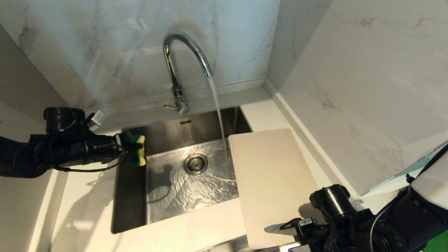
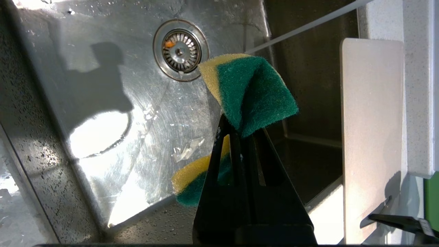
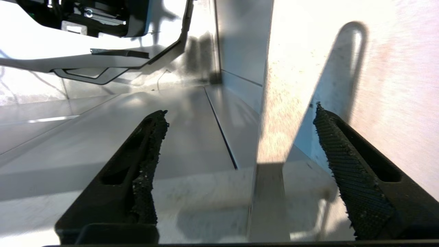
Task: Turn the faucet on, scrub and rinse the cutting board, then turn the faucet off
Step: Put down the cutting board, then put down the cleaning cloth
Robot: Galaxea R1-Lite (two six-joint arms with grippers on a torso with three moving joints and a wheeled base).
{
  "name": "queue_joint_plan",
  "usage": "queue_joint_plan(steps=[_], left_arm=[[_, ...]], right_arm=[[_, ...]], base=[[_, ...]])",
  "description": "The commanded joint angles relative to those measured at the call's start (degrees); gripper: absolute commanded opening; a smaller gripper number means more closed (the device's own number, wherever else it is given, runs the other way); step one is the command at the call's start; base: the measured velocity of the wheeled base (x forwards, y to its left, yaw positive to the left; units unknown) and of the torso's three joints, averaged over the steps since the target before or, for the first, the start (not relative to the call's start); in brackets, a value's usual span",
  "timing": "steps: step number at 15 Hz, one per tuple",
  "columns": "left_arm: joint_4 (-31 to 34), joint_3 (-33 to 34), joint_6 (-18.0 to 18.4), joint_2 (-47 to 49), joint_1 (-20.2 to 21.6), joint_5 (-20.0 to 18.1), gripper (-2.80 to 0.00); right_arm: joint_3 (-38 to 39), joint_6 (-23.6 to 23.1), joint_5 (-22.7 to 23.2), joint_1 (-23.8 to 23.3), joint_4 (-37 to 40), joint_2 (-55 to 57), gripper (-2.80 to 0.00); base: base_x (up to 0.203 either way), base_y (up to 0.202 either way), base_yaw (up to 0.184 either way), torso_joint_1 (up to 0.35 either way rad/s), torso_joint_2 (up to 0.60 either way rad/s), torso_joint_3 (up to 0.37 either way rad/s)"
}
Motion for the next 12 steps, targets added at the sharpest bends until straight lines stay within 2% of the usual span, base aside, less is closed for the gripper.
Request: queue_joint_plan(steps=[1, 5, 6, 9, 12], left_arm=[[-0.1, -0.1, -0.2, -0.2, -0.1, -0.1, -2.80], [-0.1, -0.1, -0.2, -0.2, -0.1, -0.1, -2.80], [-0.1, -0.2, -0.2, -0.2, -0.1, 0.0, -2.80], [-0.1, -0.2, -0.3, -0.5, -0.9, 0.1, -2.80], [-0.1, 0.0, -0.3, -0.5, -1.7, 0.4, -2.80]], right_arm=[[0.9, -0.5, 0.6, 0.2, -0.1, -4.9, 0.00], [0.4, -0.4, 2.1, 0.2, -0.1, -10.4, 0.00], [0.3, 0.8, 2.9, 0.2, -0.2, -11.8, 0.00], [-1.9, 6.5, 4.9, 0.2, -0.9, -16.0, 0.00], [-9.5, 16.3, 5.0, 0.1, -1.0, -18.2, 0.00]], base=[[0.000, 0.000, 0.000, 0.000, 0.00, 0.000], [0.000, 0.000, 0.000, 0.000, 0.00, 0.000], [0.000, 0.000, 0.000, 0.000, 0.00, 0.000], [0.000, 0.000, 0.000, 0.000, 0.00, 0.000], [0.000, 0.000, 0.000, 0.000, 0.00, 0.000]])
